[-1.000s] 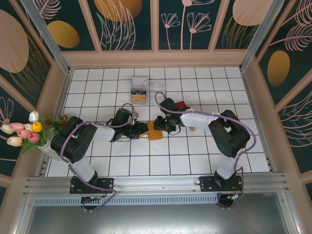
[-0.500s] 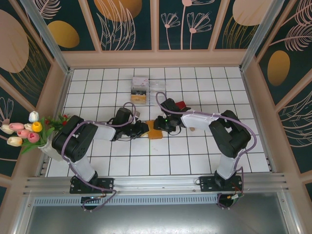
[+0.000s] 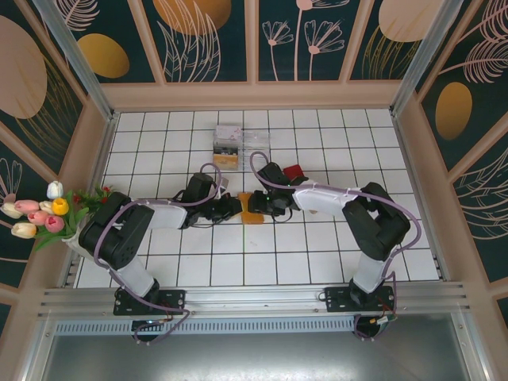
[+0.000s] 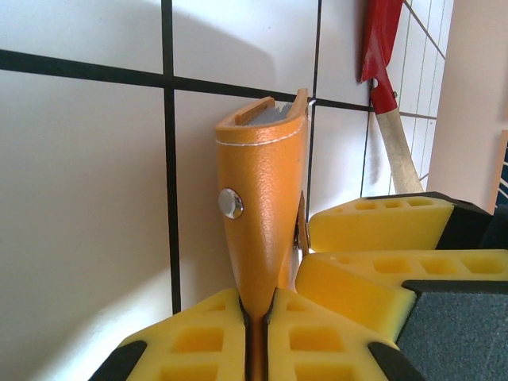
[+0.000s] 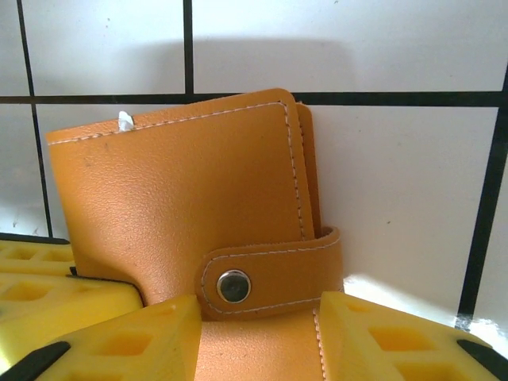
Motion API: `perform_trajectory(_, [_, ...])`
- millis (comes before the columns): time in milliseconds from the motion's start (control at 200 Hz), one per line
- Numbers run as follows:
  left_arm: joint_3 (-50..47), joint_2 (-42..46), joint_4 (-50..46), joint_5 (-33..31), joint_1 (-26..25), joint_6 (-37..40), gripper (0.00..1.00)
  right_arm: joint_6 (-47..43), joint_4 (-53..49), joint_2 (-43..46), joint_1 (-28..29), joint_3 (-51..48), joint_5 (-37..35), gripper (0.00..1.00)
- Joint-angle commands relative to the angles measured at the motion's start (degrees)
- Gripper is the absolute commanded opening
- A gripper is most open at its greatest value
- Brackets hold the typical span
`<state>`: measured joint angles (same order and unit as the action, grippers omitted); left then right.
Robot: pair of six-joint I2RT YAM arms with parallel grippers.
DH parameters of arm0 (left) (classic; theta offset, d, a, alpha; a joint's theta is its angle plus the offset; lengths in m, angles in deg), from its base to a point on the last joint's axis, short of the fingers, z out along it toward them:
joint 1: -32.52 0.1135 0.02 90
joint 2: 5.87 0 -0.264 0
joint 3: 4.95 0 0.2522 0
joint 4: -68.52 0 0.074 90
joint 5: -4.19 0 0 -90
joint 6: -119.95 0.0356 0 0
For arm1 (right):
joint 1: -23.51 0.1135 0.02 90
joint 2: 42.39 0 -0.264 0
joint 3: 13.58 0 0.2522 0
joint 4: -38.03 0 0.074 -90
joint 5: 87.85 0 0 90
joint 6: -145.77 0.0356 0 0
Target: Take the credit cards out of the card holder
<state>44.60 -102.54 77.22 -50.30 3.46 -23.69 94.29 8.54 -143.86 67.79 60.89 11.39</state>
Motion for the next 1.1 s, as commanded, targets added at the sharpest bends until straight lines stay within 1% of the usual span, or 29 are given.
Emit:
perform_trajectory(0, [0.8,1.3,-0.9,-0.1,-0.3,1.6,0.10,0.6,-2.8,-1.7,0.4,2.8,-3.0,0.45])
perform_trajectory(95, [0.8,1.5,-1.3,-0.3,-0.4,1.8,0.10,0.6,-3.9,-2.7,0.4,4.2,-4.2,0.45])
perform_trajectory(245, [0.3,2.5,-2.5,-2.7,-0.4,1.8,0.09,1.5,-6.5,-3.6,0.5,5.4,-7.1,0.44])
perform_trajectory(480, [0.6,3.7,-5.4,-6.1,-0.4,2.9,0.08,3.0,-10.6,-1.9,0.7,4.0,-12.9,0.43])
perform_trajectory(580, [0.3,4.2,-5.6,-7.6,-0.4,2.8,0.08,2.0,-9.5,-0.1,0.6,2.3,-13.1,0.43])
perform_trajectory(866, [-1.1,4.2,-3.9,-7.4,-0.4,2.8,0.08,3.1,-10.6,0.8,0.3,2.4,-14.1,0.43])
perform_trajectory(1096, [-1.5,4.5,-3.4,-7.0,-0.4,3.1,0.09,1.4,-8.5,1.4,0.7,4.8,-10.5,0.42])
